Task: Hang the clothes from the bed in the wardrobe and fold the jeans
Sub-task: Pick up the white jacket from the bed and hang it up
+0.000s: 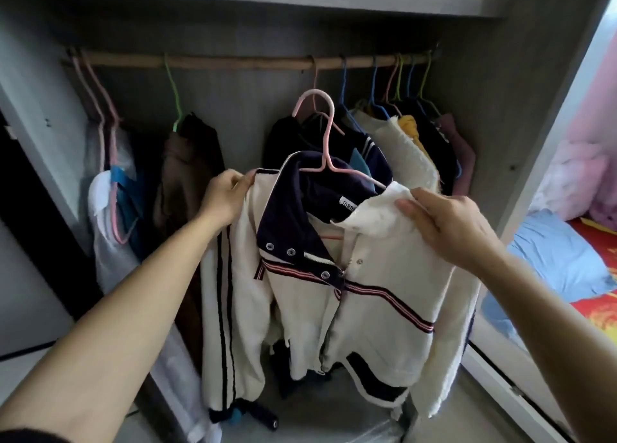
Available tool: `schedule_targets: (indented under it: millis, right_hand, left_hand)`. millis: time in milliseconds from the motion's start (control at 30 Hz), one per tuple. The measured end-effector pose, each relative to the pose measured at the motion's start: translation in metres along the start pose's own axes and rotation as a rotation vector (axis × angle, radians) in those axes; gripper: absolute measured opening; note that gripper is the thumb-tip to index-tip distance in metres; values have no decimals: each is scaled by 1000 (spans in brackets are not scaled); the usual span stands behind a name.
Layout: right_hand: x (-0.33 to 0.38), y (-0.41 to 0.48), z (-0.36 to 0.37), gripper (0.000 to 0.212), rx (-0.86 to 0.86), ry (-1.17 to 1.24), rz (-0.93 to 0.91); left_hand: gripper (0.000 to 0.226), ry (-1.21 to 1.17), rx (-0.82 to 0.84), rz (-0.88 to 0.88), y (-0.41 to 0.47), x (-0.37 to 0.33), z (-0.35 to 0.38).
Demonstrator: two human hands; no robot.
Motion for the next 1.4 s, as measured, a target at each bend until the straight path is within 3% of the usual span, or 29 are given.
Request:
schedule_targets:
  millis: [100,200,267,367,500,700,800,867,1033,1200,1300,1400]
  right_hand:
    - [12,17,-5,41,-28,-70,135]
    - [21,30,-8,42,-51,-111,180]
    - [29,38,-10,42,-40,-135,189]
    - [37,48,-9,41,34,-153,229]
    - [41,67,-6,39,29,-103,289]
    - [49,131,11,36,-16,-90,321]
    - [55,165,29,35,-54,-66,345]
    - [58,184,46,33,-55,-59,373]
    - [74,192,110,29,189,-44,350]
    - [88,185,132,25,261,120,290]
    - [99,186,131,23,266,188,286]
    - [115,180,131,22,234,218,295]
  left_hand:
    - [56,13,74,160,6,-4,-7]
    - [32,139,211,312,11,7,-20]
    - [43,257,242,328,17,19,-26]
    - [29,156,93,260,28,21,-23]
    - [29,12,-115,170,54,4,-17]
    - [29,418,-31,298,100,-25,-20]
    - [19,579,-106,388,115,-35,-25]
    - [33,660,-195,413,125,-42,-26]
    - [72,901,-401,368,127,-38,-35]
    - [84,739,-430,149,97,-27,-36]
    - [68,611,-378,-32,93,-35,-50]
    - [37,606,-258,-26,87,-42,-51]
Point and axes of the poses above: each hand's wrist, its own y-axis towards the middle knuckle, its own z-axis out of the palm, x = y × z, the point moved 1 cm from there along y, towards the middle knuckle, and after that the axes turned 14 degrees about -y, right-handed, at the moved point
